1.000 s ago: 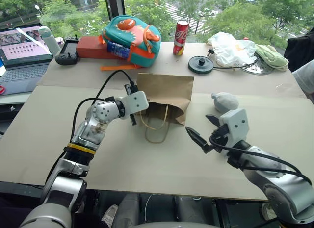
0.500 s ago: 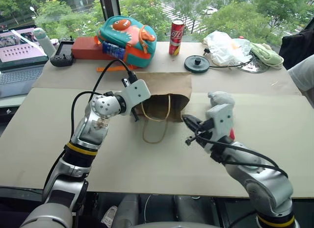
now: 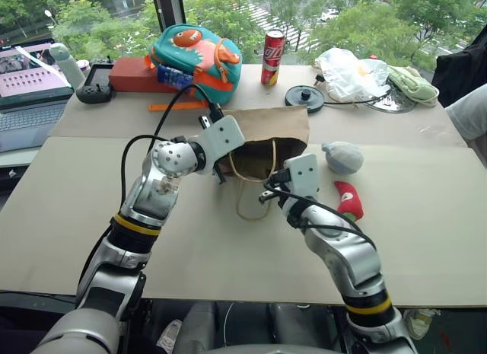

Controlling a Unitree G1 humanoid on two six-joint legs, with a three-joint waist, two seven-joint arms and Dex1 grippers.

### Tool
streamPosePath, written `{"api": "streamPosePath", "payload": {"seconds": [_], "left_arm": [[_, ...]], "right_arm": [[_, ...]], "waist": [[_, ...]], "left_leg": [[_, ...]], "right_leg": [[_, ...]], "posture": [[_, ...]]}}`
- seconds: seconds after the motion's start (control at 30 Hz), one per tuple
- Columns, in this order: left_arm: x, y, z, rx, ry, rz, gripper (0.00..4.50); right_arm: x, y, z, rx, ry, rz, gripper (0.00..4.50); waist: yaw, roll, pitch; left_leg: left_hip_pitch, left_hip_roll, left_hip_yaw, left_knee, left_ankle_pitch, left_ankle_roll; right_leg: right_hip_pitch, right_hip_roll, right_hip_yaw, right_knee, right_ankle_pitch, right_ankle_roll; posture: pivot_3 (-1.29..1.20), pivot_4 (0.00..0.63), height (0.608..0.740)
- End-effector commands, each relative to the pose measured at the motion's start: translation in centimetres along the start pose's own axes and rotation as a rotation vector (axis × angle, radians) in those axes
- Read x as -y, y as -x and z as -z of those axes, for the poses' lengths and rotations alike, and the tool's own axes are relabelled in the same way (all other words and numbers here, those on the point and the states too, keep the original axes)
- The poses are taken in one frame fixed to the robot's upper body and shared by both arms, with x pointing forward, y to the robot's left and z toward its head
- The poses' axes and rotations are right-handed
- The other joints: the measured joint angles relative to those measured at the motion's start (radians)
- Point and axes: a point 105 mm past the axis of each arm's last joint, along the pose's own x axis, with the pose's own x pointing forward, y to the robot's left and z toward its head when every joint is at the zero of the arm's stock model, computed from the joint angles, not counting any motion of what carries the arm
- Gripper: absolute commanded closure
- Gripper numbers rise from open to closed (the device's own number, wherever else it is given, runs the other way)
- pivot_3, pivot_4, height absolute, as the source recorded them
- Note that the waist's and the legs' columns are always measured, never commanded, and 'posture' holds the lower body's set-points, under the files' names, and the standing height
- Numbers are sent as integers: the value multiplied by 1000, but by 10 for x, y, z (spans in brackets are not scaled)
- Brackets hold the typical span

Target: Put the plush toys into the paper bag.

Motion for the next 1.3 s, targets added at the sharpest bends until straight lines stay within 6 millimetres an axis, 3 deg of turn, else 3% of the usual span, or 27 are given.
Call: {"api": "streamPosePath", "payload": {"seconds": [0.03, 0.23, 0.6, 0.83, 1.1, 1.3], "left_arm": [[-4, 1, -16, 47, -26, -9, 4500], [-8, 6, -18, 44, -30, -7, 4500], [-45, 20, -36, 63, -63, -16, 4500], [-42, 16, -38, 70, -60, 1, 4500], [-36, 15, -17, -9, -99, 18, 4500], [-41, 15, -1, -80, -149, -1, 4500]], "right_arm": [[2, -9, 2, 17, 23, 41, 4460], [8, -16, 28, -95, 40, 78, 4460], [10, -17, 26, -81, 25, 83, 4460], [10, -16, 26, -79, 26, 82, 4460], [8, -9, 5, -18, 44, 48, 4460], [-17, 20, -14, -36, 65, -155, 4460]], "waist": [[0, 0, 0], [0, 0, 0], [-2, 0, 0], [-2, 0, 0], [-2, 0, 0], [-1, 0, 0]], "left_leg": [[0, 0, 0, 0, 0, 0], [0, 0, 0, 0, 0, 0], [0, 0, 0, 0, 0, 0], [0, 0, 0, 0, 0, 0], [0, 0, 0, 0, 0, 0], [0, 0, 0, 0, 0, 0]], "right_leg": [[0, 0, 0, 0, 0, 0], [0, 0, 0, 0, 0, 0], [0, 0, 0, 0, 0, 0], [0, 0, 0, 0, 0, 0], [-1, 0, 0, 0, 0, 0], [-1, 0, 0, 0, 0, 0]], "posture": [[0, 150, 739], [0, 150, 739], [0, 150, 739], [0, 150, 739], [0, 150, 739], [0, 150, 739]]}}
